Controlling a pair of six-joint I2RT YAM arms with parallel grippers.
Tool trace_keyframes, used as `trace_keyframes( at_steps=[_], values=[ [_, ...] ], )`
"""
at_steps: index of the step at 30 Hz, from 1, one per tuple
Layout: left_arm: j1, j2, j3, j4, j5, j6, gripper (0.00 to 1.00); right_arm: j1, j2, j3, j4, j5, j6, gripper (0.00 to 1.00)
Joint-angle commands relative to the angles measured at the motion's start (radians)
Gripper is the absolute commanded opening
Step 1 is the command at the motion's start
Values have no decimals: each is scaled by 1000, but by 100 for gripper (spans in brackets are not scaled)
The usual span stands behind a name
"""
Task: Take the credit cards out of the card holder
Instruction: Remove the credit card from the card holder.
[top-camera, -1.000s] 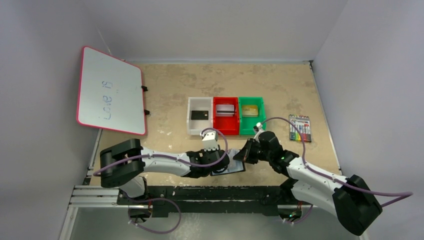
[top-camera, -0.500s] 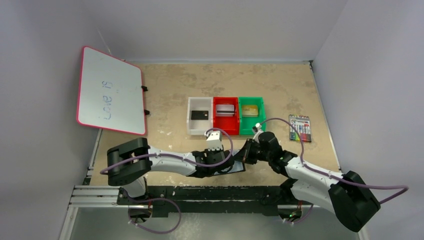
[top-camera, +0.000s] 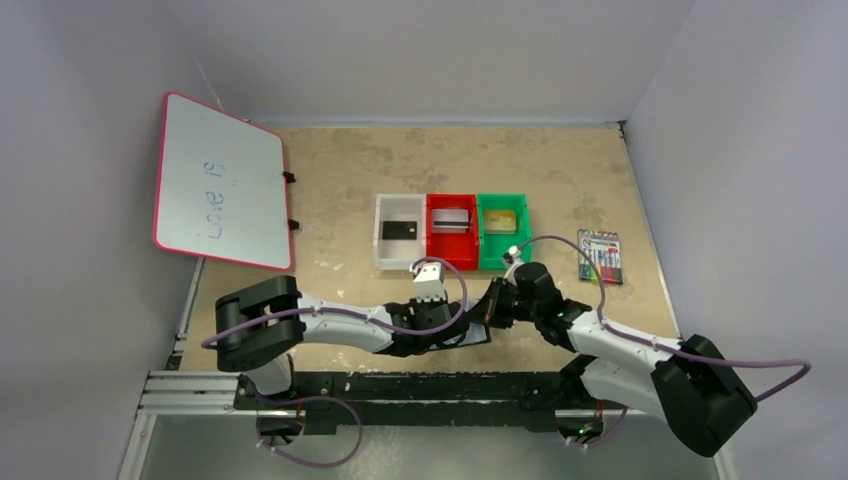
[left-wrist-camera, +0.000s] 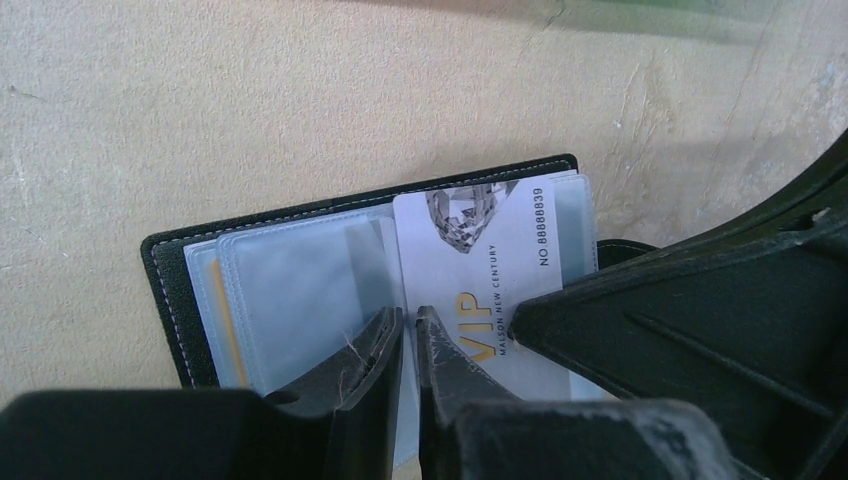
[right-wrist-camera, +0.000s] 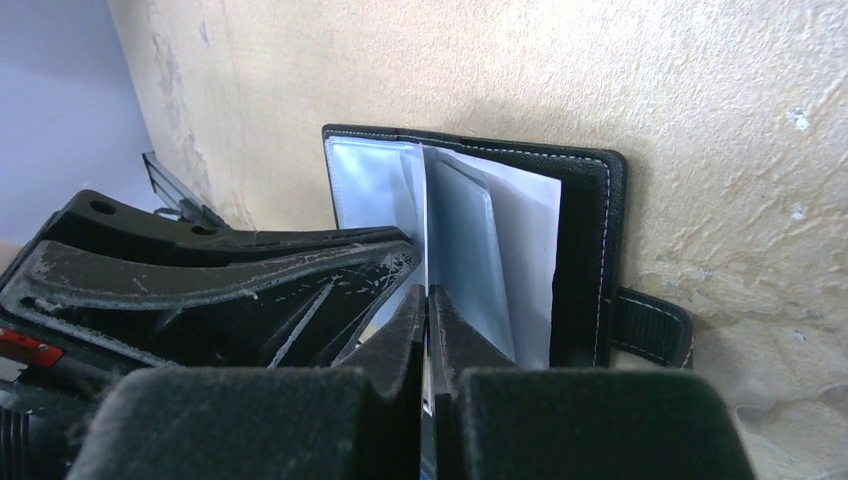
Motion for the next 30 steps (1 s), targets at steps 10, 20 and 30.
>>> trace_keyframes(
  at_steps=[10,20,30],
  values=[
    [-11,-164,-42,-82,-100,-2,25,0,-292,117,-217,194,-169,0],
    [82,-289,-8,-322,-241,72,47,1,-532,151,-46,262,-539,0],
    [221,-568,-60,-452,-256,122,67,0,-265,362,-90,237,-1097,0]
  ],
)
